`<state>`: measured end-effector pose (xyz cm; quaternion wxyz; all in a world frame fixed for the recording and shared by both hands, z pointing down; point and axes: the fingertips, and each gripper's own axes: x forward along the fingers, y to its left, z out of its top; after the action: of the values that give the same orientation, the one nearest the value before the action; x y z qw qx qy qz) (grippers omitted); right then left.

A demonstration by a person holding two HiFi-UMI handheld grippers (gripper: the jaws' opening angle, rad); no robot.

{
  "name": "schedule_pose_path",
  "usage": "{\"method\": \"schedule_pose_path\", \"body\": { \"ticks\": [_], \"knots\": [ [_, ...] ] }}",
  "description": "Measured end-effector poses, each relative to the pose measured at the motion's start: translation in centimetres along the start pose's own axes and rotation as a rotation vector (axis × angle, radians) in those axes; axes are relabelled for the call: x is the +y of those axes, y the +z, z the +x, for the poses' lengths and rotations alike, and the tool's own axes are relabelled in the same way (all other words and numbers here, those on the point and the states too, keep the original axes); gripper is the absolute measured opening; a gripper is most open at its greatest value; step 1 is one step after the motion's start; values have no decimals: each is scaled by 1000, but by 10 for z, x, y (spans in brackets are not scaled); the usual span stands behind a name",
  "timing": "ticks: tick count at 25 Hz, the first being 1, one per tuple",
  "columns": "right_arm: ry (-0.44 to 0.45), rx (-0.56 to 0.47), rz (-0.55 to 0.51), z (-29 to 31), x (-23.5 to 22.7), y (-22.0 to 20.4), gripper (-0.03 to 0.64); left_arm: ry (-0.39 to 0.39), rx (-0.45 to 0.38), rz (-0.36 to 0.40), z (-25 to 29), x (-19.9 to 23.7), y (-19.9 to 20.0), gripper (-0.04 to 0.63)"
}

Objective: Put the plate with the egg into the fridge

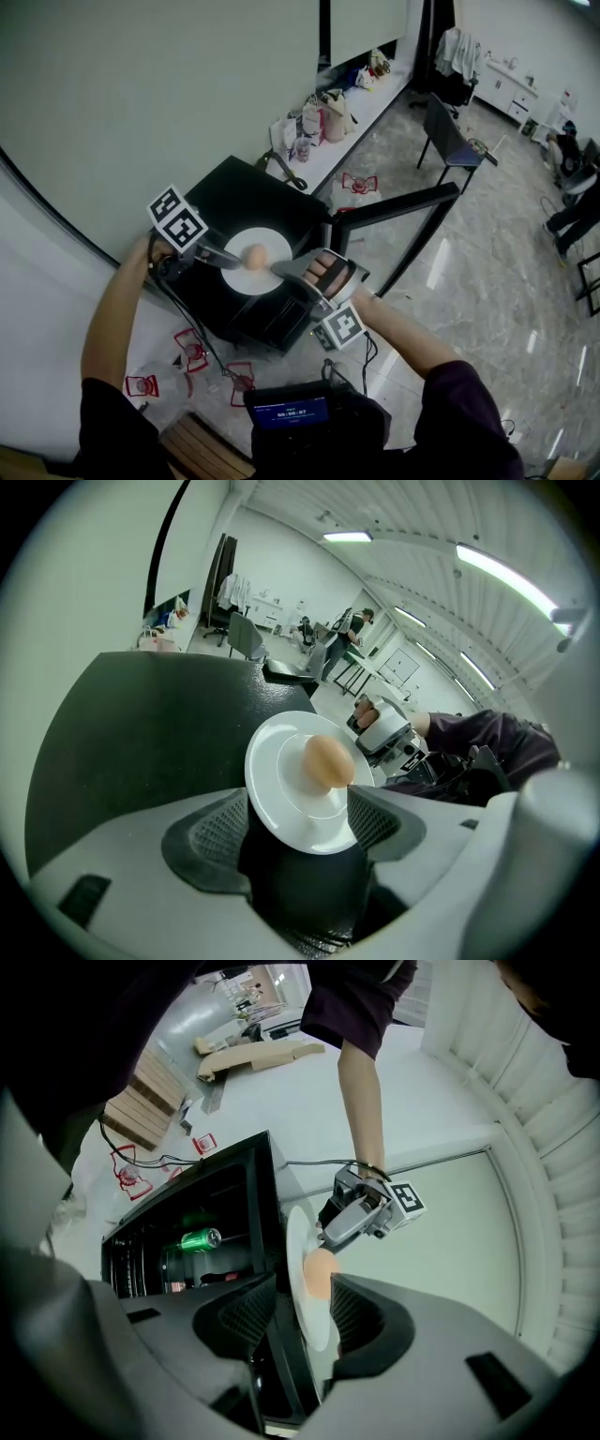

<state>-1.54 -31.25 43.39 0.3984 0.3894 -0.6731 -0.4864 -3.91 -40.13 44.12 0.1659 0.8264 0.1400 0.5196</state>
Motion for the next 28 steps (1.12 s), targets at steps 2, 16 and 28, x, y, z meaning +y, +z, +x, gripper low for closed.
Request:
{"method": "schedule_pose_path", "body": {
  "ticks": [2, 16, 28],
  "knots": [
    [-10, -2, -10, -1, -2, 3, 181, -12, 5, 14, 4, -7, 1, 316],
    [33, 13, -136, 0, 24, 2, 28, -4, -60, 41, -4, -12, 6, 316],
    [-35, 96, -201, -40, 10, 13, 28, 386, -496, 355, -57, -81, 43, 313]
  ]
}}
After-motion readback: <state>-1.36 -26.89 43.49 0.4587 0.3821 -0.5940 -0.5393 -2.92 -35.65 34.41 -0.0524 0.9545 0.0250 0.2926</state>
